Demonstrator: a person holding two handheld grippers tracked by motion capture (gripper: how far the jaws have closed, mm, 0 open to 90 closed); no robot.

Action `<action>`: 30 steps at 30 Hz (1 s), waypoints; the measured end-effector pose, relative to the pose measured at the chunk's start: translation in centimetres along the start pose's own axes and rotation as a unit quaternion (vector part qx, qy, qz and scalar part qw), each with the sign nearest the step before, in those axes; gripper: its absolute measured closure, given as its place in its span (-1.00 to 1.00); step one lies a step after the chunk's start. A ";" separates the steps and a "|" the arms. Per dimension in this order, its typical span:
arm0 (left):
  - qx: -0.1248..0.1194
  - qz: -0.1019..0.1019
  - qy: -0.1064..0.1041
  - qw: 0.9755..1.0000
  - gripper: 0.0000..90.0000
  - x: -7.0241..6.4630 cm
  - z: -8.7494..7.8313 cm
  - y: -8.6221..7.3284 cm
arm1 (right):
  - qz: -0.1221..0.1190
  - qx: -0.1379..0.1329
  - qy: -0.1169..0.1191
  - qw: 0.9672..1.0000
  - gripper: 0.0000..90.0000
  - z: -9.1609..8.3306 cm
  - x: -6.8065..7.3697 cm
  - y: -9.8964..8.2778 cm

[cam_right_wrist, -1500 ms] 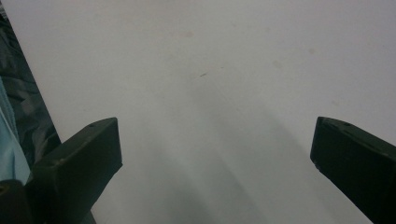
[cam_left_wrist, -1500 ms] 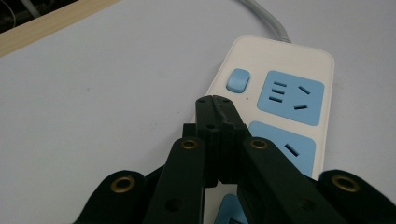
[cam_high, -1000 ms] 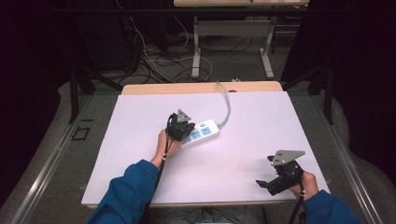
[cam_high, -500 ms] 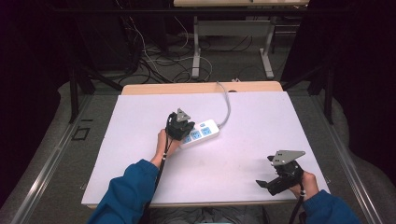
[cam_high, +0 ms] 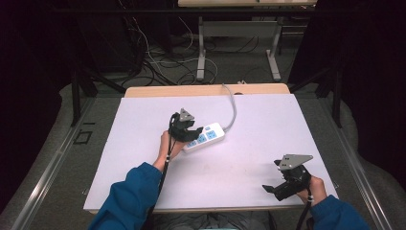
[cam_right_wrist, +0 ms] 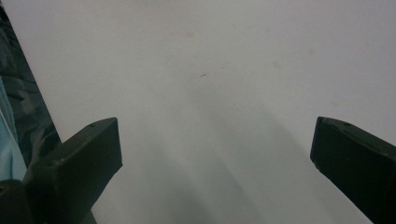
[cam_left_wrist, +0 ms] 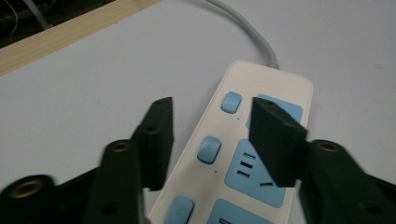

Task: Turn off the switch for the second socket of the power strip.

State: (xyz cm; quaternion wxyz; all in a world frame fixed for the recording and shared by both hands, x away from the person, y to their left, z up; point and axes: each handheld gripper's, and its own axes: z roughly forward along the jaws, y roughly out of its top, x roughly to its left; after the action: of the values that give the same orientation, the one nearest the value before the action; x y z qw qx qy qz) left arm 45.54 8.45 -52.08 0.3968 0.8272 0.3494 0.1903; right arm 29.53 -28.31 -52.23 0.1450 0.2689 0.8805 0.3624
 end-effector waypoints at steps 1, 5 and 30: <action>0.001 0.001 0.000 1.000 -0.04 0.0 0.0 0.0 | 0.000 0.000 0.000 1.000 -0.97 0.0 0.0 0.0; 0.009 -0.006 0.000 1.000 -0.55 -0.2 0.0 0.2 | 0.000 -0.001 0.000 1.000 -0.97 0.0 0.0 0.0; 0.017 0.006 0.003 1.000 -1.00 -0.9 -2.3 0.3 | -0.003 -0.001 -0.001 1.000 -0.97 0.0 0.0 0.0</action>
State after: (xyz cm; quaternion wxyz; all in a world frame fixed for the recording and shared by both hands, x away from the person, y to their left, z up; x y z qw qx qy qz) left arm 43.69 8.86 -50.46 0.3802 0.8356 0.3486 0.1889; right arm 29.50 -28.31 -52.19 0.1472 0.2663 0.8808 0.3627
